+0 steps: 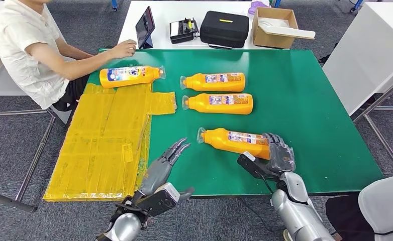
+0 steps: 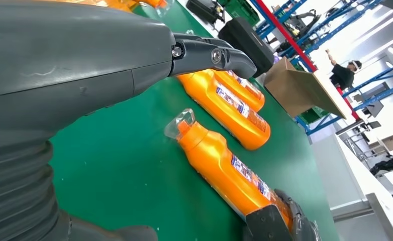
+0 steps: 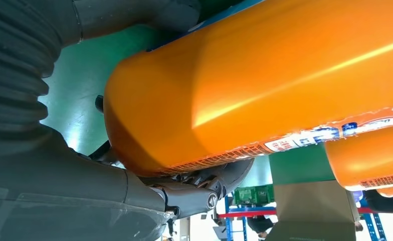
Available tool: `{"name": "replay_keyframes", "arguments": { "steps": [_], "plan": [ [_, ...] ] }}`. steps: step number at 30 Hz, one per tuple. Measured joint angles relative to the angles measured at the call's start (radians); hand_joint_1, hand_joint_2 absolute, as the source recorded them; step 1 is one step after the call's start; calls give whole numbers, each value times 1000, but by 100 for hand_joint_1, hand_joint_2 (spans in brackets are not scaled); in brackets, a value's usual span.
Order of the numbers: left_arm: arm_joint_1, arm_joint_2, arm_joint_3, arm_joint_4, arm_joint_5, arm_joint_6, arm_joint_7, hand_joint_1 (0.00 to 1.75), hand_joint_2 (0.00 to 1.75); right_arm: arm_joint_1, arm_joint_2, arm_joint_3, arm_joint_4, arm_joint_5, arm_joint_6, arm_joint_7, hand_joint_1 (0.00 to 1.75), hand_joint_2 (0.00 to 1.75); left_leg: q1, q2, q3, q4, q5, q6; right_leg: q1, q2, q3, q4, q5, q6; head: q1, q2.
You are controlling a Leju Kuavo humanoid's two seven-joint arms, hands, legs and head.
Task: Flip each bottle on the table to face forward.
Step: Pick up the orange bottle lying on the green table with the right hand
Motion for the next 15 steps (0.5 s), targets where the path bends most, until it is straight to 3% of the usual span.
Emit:
{"name": "replay_keyframes", "arguments": {
  "steps": [9, 15],
  "plan": [
    [0, 0, -1, 1, 4, 0, -2, 0, 175, -4, 0, 0, 7, -8, -3, -8, 175, 175, 0, 1, 1, 0, 0, 0, 0, 0, 0, 0, 0, 0, 0, 0],
    [6, -12, 0, 5, 96, 2, -48, 0, 175, 20, 6, -5, -3, -148, -24, -132, 175, 175, 0, 1, 0, 0, 0, 0, 0, 0, 1, 0, 0, 0, 0, 0]
  ]
}}
